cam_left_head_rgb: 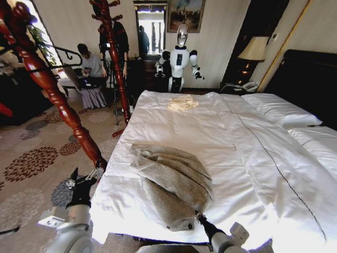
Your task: Pick up the clothes from the bed and hang them on the clothes hanger.
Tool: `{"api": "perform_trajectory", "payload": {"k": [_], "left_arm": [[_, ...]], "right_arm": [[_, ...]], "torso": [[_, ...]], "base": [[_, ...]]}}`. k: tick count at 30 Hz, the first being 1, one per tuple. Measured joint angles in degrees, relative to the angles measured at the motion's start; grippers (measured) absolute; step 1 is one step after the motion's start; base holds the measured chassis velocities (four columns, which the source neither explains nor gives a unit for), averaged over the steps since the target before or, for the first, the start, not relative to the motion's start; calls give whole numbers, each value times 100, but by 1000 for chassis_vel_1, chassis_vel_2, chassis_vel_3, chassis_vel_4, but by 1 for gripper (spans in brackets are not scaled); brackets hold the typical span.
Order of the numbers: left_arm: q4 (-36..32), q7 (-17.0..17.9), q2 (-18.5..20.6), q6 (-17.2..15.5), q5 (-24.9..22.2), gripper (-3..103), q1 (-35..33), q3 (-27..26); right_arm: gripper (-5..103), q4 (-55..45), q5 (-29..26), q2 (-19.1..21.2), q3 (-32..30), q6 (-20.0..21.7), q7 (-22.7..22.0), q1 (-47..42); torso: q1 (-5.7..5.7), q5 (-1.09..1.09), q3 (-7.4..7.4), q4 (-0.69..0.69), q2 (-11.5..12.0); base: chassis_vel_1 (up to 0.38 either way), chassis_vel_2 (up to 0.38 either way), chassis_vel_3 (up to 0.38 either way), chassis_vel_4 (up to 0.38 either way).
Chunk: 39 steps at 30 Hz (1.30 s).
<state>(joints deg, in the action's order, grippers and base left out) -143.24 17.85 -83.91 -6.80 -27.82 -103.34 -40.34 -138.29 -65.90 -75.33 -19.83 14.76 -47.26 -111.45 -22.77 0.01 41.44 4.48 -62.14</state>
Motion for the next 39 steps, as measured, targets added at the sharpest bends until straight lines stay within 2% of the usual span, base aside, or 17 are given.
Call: {"api": "perform_trajectory", "payload": {"k": [3,5,7,10,13,16,18,22,28,34,38,39], "left_arm": [[0,2,4,-1,0,100,2,0],[0,4,6,-1,0,100,1,0],[0,5,7,-1,0,100,-2,0],[0,7,8,-2,0,100,-13,-8],[0,8,10,-1,0,100,-23,-12],[0,11,15,-1,1,100,-36,-26],[0,11,13,-1,1,100,-36,-26],[0,12,-15,-2,22,100,-35,0],[0,14,-19,-2,37,100,-45,2],[0,26,-14,-1,37,100,-55,-27],[0,31,0,4,16,100,-2,-39],[0,33,19,6,-24,100,25,-48]], "right_arm": [[53,70,28,-15,8,0,0,34],[65,148,46,-31,23,-11,18,77],[63,178,47,-36,24,-19,44,99],[46,294,81,-44,13,-115,215,192],[41,335,83,-45,-7,-152,276,237],[25,347,70,-42,-23,-174,308,264],[25,345,70,-40,-23,-174,309,264],[3,264,73,-30,-12,-238,419,239],[0,219,71,-32,32,-334,614,235],[0,122,68,-40,27,-758,1160,250],[0,-51,-161,-38,-227,-977,1442,327],[0,-168,-391,-38,-442,-1037,1531,417]], "torso": [[0,0,0,0,0],[0,0,0,0,0],[0,0,0,0,0],[0,0,0,0,0],[0,0,0,0,0],[0,0,0,0,0],[0,0,0,0,0],[0,0,0,0,0],[0,0,0,0,0],[0,0,0,0,0],[0,1,0,0,0],[0,1,0,0,0]], "base": [[0,0,0,0],[0,0,0,0],[0,0,0,0],[0,0,0,0],[0,0,0,0],[0,0,0,0],[0,0,0,0],[0,0,0,0],[0,0,0,0],[0,0,0,0],[0,0,0,0],[0,0,0,0]]}}
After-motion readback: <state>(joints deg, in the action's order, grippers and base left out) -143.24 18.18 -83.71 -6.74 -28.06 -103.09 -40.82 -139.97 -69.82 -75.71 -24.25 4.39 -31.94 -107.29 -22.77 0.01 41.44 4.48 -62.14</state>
